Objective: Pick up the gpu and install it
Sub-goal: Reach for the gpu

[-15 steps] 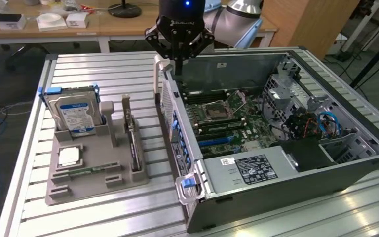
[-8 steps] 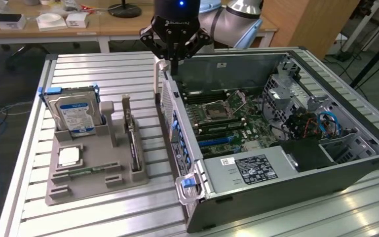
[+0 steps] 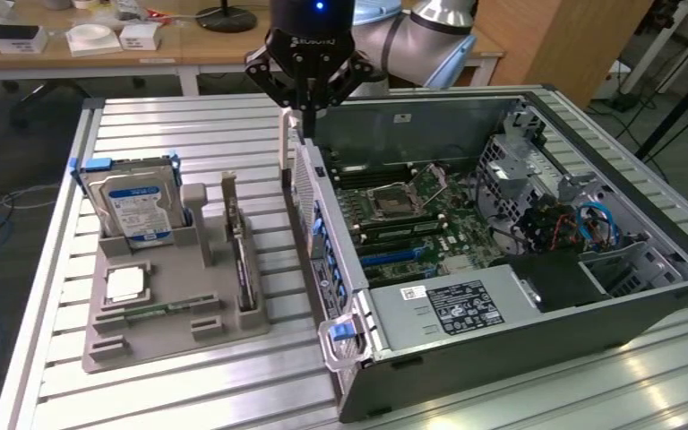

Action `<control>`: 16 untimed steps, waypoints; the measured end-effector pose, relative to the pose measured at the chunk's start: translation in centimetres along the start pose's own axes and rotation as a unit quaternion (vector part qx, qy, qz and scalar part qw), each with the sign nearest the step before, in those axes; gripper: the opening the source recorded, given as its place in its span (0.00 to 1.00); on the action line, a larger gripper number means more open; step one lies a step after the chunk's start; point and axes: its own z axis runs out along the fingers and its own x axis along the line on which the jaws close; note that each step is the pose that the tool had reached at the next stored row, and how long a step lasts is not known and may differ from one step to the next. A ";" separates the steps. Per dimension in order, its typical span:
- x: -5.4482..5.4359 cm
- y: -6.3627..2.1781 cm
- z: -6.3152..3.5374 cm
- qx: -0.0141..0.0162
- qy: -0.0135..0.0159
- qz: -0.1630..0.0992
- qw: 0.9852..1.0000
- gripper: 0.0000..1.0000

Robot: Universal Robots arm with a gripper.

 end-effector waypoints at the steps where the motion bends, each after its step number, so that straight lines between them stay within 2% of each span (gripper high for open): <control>1: 0.1 -0.01 0.00 0.000 0.000 0.000 1.000 0.11; 14: 1.3 -0.09 -0.03 0.000 0.000 0.000 1.000 0.11; 16: 1.7 -0.12 -0.04 0.000 0.000 0.000 1.000 0.11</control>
